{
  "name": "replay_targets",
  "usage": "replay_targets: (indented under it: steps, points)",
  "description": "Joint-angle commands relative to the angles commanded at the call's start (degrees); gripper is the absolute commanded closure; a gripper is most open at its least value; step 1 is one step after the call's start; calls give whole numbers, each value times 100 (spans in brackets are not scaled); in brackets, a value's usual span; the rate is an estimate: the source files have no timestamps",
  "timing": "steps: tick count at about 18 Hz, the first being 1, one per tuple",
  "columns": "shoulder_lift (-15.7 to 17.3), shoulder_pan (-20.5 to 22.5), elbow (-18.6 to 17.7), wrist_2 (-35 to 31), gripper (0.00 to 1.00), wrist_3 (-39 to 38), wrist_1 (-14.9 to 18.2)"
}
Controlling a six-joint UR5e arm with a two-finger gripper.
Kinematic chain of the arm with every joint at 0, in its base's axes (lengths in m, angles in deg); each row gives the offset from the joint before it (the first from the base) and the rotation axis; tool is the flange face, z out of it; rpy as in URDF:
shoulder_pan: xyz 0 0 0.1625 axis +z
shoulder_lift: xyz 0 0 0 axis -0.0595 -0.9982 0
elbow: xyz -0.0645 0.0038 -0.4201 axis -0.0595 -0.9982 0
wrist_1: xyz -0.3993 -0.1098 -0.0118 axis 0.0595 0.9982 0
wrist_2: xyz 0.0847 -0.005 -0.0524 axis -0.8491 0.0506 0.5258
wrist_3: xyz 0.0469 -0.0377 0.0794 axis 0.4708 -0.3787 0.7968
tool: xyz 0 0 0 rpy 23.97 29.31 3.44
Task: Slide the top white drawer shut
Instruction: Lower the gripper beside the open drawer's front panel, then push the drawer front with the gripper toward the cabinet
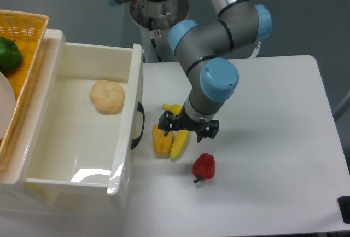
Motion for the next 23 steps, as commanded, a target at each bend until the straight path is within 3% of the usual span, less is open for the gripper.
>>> replay_targets:
  steps: [23]
  points:
    - [-27, -246, 0, 44, 0, 35, -44]
